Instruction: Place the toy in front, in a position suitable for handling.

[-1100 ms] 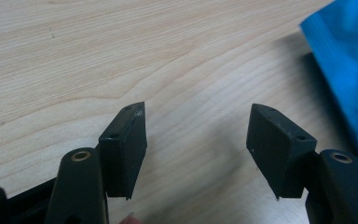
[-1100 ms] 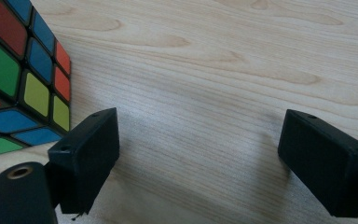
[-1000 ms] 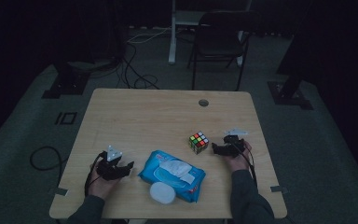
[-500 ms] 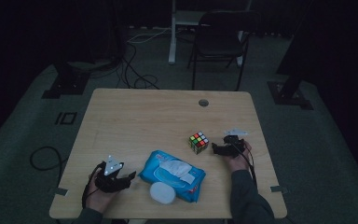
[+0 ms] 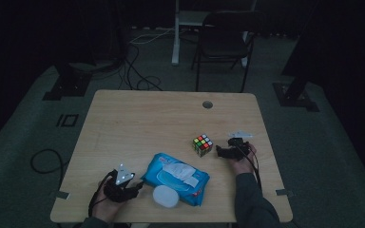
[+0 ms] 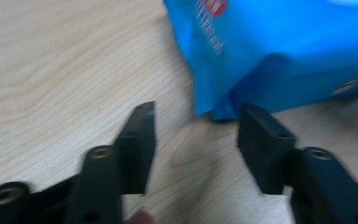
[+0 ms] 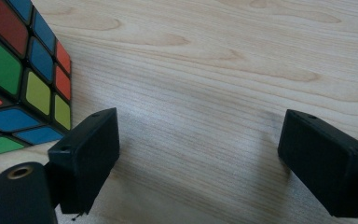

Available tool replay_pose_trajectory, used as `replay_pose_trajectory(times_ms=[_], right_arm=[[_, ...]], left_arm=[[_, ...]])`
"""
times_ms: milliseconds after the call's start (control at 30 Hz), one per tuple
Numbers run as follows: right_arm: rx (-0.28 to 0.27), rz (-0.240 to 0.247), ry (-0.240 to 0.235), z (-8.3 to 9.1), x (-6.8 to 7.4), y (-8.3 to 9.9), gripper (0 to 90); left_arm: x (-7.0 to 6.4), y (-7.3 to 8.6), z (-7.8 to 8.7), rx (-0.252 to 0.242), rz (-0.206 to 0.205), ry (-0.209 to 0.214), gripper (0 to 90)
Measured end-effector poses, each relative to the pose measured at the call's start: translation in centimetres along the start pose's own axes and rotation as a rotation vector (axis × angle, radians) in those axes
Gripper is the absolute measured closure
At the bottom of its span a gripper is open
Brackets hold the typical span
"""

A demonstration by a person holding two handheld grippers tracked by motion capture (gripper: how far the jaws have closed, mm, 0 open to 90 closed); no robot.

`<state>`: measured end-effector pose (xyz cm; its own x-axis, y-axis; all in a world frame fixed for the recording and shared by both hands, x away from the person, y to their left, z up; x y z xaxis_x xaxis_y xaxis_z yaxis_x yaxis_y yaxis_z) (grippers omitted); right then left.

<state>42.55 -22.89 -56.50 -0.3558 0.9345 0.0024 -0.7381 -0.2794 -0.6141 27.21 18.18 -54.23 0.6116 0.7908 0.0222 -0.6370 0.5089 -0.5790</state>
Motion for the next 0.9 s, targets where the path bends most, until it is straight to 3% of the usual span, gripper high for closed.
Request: replay_pose_trajectory(times_ms=[200,367,633,900], right_arm=[[0.000,0.000,0.000,0.0,0.0,0.0,12.5],[0.000,0.000,0.000,0.0,0.0,0.0,12.5],[0.000,0.001,0.000,0.0,0.0,0.0,12.5],[-0.001,0.000,0.000,0.0,0.0,0.0,12.5]], left_arm=[[-0.7,-0.7,-0.4,-0.013,-0.048,-0.003,77.3],[-1.0,-1.0,-0.7,-0.004,-0.076,-0.028,88.5],[0.7,-1.4,-1.0,-0.006,-0.018,-0.019,89.6],[3.8,-2.7,-1.8,0.006,0.017,-0.016,89.1]])
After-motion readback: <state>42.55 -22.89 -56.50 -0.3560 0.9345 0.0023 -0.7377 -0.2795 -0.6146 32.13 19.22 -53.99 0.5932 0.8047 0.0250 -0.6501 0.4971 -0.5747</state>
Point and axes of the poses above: each handheld gripper's, and its own axes: z roughly backward along the jaws, y roughly out of its underside, x roughly to its left, the point moved 2 cm from there along -z, roughly forward along the jaws, and after that the axes turned 9 degrees about x, right-handed, at the moved point
